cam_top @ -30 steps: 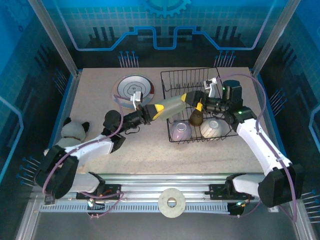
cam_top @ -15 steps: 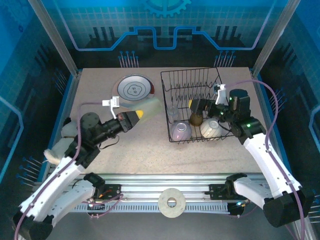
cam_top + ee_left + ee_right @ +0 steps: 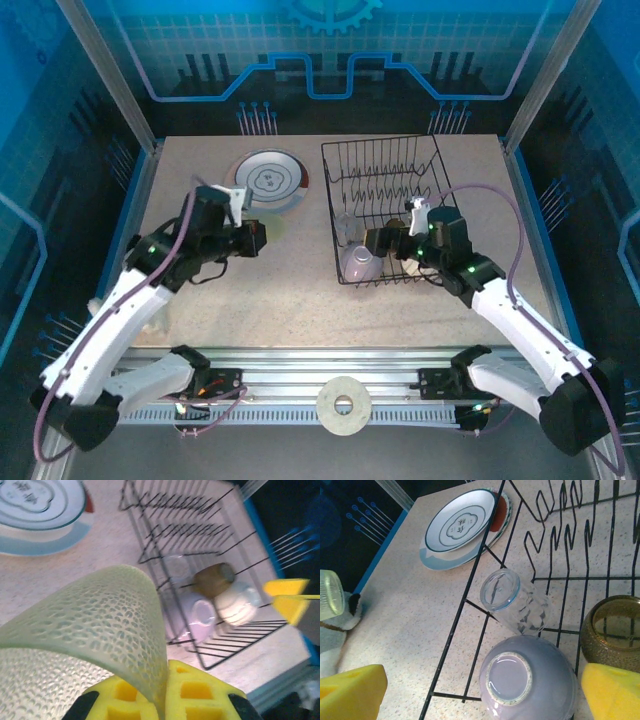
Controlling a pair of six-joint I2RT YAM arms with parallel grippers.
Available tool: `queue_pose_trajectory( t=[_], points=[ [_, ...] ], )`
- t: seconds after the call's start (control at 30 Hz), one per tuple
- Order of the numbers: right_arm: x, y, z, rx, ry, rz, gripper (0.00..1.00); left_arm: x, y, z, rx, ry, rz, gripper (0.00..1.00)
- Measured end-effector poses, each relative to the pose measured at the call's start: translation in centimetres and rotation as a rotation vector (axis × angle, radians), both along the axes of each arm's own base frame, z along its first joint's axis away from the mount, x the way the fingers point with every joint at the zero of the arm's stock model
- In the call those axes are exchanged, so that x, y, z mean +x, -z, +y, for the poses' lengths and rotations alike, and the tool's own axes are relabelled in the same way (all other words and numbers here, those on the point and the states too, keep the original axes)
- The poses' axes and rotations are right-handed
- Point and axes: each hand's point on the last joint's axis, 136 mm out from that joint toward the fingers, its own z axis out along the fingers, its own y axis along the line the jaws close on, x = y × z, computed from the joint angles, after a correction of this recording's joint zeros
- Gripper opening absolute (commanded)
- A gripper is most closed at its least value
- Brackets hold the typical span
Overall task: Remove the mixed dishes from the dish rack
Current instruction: Place the cup at the center of the table.
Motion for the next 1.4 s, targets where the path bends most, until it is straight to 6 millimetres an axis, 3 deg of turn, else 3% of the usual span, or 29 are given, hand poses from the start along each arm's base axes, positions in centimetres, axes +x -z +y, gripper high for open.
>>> queue_pose_trajectory(
  t=[0.27,0.6,1.0,1.4],
  points=[
    [0.2,1.2,-0.6,-0.068,0.048,-0.021,1.0,3.2,2.6,0.6,0.242,0.006,0.109,0.0],
    [0.3,1.4,-0.4,-0.111,0.057,-0.044,1.0,7.6,7.0,-0.2,0.453,0.046,0.223,0.0],
    [0.4,1.4,-0.4,-0.172,0.072,-0.08,1.0,13.9,12.5,-4.6,0.494,0.139,0.342,0.0],
    [0.2,1.4,-0.1,-0.212,0.065,-0.103,1.0,16.1,15.1,-6.8,0.476,0.205,0.423,0.0]
  ],
)
